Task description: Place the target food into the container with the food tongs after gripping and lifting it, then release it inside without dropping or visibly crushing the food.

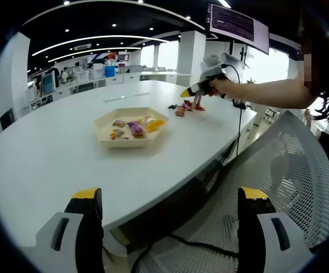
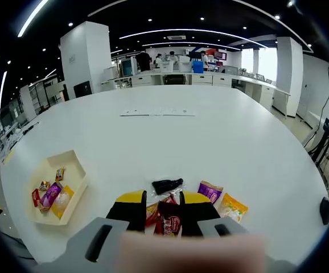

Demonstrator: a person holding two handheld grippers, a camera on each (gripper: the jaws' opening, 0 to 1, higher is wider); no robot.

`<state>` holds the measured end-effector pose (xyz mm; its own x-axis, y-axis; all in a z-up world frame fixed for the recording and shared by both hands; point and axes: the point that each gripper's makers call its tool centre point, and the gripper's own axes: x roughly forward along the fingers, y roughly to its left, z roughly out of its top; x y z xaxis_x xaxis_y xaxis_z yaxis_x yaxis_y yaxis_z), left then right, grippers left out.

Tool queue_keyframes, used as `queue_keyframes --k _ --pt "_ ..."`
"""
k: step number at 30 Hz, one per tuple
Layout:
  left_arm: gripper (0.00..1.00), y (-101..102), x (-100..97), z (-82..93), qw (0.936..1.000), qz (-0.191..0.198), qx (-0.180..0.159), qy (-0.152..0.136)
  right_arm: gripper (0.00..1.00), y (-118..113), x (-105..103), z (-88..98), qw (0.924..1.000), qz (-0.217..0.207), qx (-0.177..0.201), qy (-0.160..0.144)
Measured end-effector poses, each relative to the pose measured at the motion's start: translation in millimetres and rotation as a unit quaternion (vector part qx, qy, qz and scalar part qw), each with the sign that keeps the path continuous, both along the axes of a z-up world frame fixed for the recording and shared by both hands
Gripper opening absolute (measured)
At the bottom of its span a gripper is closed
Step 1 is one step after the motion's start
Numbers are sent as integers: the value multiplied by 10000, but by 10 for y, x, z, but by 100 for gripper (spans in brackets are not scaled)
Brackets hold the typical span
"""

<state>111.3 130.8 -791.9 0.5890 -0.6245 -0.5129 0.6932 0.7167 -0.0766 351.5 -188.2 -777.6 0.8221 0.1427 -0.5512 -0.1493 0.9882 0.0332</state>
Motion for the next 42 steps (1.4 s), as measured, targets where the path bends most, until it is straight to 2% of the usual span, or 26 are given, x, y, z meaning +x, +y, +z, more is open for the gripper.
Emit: queue_keyframes --k 4,8,14,22,30,42 --pt "96 6 -3 -7 10000 9 26 9 22 31 -21 114 9999 23 118 1" --pt "96 -1 -5 3 10000 15 -13 14 22 34 -47 207 10000 78 59 14" --pt "95 -3 -6 5 10000 13 -25 5 22 10 -53 510 9996 38 19 -292" --pt "96 -6 -1 26 10000 11 -65 -63 22 83 -48 679 9993 96 40 -369" --pt "96 -4 5 39 9999 21 -74 -103 22 330 -23 735 9988 292 78 -397" --pt "96 9 21 60 9998 99 -100 -148 23 804 126 838 9965 660 236 -456"
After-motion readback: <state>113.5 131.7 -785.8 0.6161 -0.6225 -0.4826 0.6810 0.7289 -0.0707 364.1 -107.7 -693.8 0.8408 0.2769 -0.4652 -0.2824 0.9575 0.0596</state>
